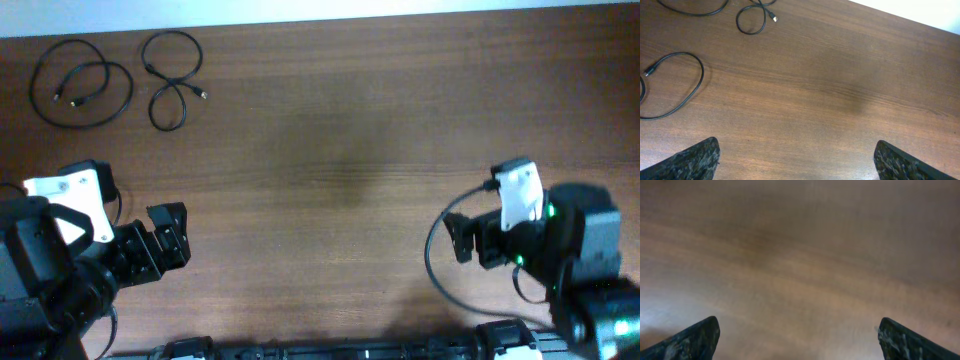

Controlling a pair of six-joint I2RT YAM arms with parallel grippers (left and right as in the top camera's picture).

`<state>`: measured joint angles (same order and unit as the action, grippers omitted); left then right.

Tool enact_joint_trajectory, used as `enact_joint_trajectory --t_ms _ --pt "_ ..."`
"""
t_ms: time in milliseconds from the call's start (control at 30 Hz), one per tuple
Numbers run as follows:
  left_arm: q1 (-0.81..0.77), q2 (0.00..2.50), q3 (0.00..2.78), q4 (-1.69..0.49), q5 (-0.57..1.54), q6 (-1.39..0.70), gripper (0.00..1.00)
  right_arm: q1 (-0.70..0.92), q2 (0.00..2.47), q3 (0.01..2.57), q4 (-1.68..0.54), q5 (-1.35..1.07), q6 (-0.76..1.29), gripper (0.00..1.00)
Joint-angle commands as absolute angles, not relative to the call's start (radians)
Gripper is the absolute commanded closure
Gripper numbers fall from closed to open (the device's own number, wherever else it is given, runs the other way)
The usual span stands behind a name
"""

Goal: Untangle cables

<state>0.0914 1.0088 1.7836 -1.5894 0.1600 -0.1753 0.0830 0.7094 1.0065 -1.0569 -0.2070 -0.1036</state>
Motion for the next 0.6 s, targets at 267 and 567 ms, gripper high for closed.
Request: enact_joint_trajectory --t_ms 267,567 --pt "0.088 1.006 1.78 -1.589 0.153 -0.159 0.01 0.017 0.265 0.449 -0.531 -0.203 -0.236 0.02" --pt "0.088 1.006 1.78 -1.589 0.153 -0.159 0.01 0.004 0.007 0.132 -0.185 -0.198 -0.228 0.02"
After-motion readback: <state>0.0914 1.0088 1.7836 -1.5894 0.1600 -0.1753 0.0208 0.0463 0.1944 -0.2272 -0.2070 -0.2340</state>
